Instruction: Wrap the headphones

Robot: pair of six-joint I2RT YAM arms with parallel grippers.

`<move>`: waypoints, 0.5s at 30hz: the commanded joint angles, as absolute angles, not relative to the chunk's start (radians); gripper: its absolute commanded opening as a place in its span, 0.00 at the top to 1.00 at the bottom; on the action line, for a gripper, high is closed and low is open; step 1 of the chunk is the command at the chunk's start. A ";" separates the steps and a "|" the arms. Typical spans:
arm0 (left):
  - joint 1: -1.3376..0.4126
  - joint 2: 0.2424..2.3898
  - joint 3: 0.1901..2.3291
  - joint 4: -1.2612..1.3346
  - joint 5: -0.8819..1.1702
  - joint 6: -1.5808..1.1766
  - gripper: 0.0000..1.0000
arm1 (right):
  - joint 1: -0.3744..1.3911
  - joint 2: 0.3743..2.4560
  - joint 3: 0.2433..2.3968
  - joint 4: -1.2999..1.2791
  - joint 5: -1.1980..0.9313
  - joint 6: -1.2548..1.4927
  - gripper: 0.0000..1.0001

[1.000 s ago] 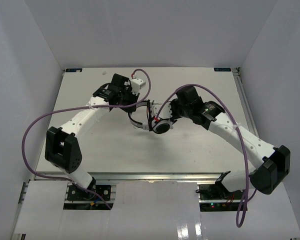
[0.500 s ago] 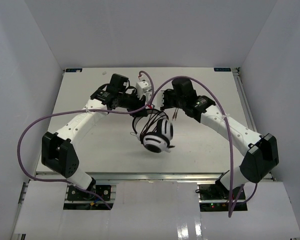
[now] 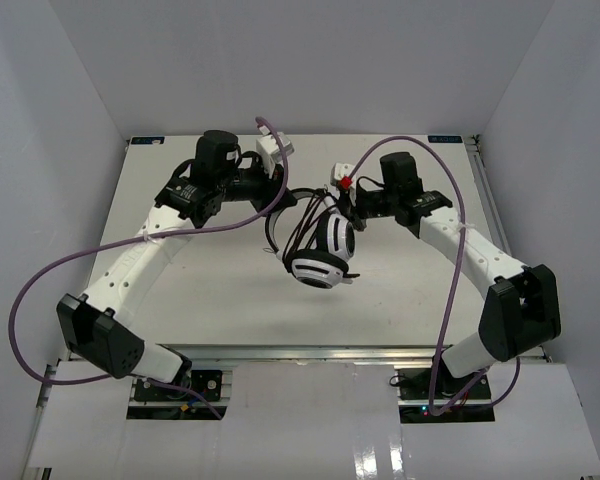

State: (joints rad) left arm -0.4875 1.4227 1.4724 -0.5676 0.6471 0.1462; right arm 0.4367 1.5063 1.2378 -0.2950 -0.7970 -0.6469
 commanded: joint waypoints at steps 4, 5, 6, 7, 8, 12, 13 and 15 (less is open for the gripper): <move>-0.400 1.457 1.493 -0.612 0.510 0.060 1.00 | 0.357 1.395 1.012 0.135 -1.006 -0.283 0.92; -0.384 1.467 1.473 -0.606 0.502 0.056 1.00 | 0.353 1.404 0.996 0.207 -1.023 -0.223 0.92; -0.364 1.480 1.445 -0.577 0.506 0.027 1.00 | 0.354 1.432 0.975 0.248 -1.043 -0.160 0.92; -0.344 1.493 1.416 -0.546 0.510 -0.005 1.00 | 0.356 1.462 0.953 0.285 -1.064 -0.096 0.92; -0.324 1.507 1.390 -0.517 0.512 -0.036 1.00 | 0.358 1.497 0.933 0.326 -1.081 -0.038 0.92; -0.269 1.599 1.345 -0.393 0.476 -0.144 1.00 | 0.382 1.702 0.913 0.506 -1.049 0.150 0.92; -0.262 1.631 1.330 -0.356 0.464 -0.175 1.00 | 0.389 1.745 0.925 0.517 -1.025 0.192 0.92; -0.255 1.678 1.301 -0.283 0.437 -0.233 1.00 | 0.403 1.849 0.959 0.505 -0.979 0.242 0.92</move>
State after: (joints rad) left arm -0.3146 1.6027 1.3423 -0.5000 0.5614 -0.0478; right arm 0.3877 1.6907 0.9413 0.3999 -0.9997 0.0061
